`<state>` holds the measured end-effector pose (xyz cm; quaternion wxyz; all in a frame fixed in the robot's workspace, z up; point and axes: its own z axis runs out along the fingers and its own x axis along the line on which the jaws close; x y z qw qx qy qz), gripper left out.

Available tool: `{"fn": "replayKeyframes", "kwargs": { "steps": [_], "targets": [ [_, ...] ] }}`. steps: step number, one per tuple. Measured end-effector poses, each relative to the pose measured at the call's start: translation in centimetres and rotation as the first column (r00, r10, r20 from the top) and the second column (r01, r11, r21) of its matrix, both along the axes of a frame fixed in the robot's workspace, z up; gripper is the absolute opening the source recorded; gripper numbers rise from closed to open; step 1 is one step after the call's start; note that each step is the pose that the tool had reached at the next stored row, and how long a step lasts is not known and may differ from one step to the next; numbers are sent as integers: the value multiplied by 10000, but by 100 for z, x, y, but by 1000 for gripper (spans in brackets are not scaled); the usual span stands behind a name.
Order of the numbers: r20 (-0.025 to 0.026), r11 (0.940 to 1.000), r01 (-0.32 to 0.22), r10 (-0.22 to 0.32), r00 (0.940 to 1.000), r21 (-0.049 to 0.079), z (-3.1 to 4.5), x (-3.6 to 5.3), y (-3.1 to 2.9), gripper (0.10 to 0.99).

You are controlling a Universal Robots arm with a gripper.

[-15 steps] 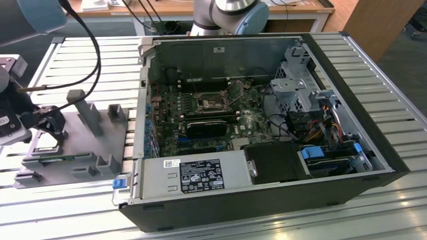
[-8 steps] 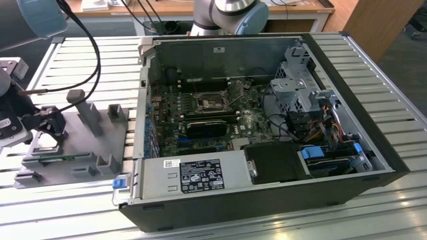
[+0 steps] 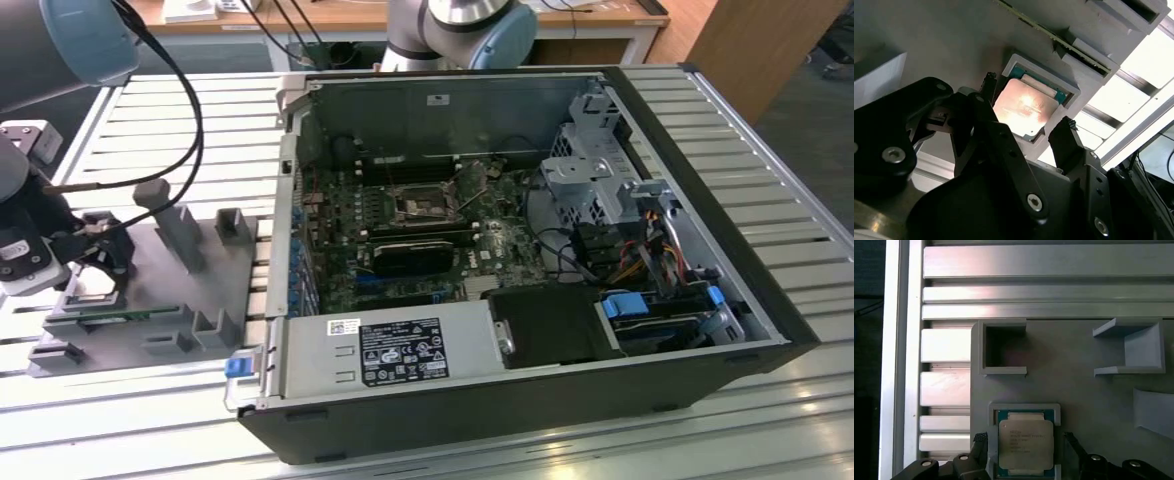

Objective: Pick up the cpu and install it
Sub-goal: 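Pick up the cpu and move it towards the insertion slot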

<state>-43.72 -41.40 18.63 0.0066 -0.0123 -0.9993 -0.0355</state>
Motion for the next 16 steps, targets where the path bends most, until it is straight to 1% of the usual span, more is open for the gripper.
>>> {"fn": "replayKeyframes", "kwargs": {
  "steps": [3, 4, 10, 11, 12, 16],
  "targets": [
    [1, 10000, 0, 0, 10000, 1, -10, -1, 11, 690],
    [1, 10000, -1, 1, 10000, 1, -12, -1, 15, 620],
    [2, 10000, 0, 0, 10000, 1, -18, -17, 27, 620],
    [2, 10000, 0, 0, 10000, 1, -18, -19, 27, 608],
    [1, 10000, -2, 2, 10000, -1, -19, -19, 27, 541],
    [3, 10000, -1, 1, 10000, 0, -21, -20, 29, 537]
  ]
}}
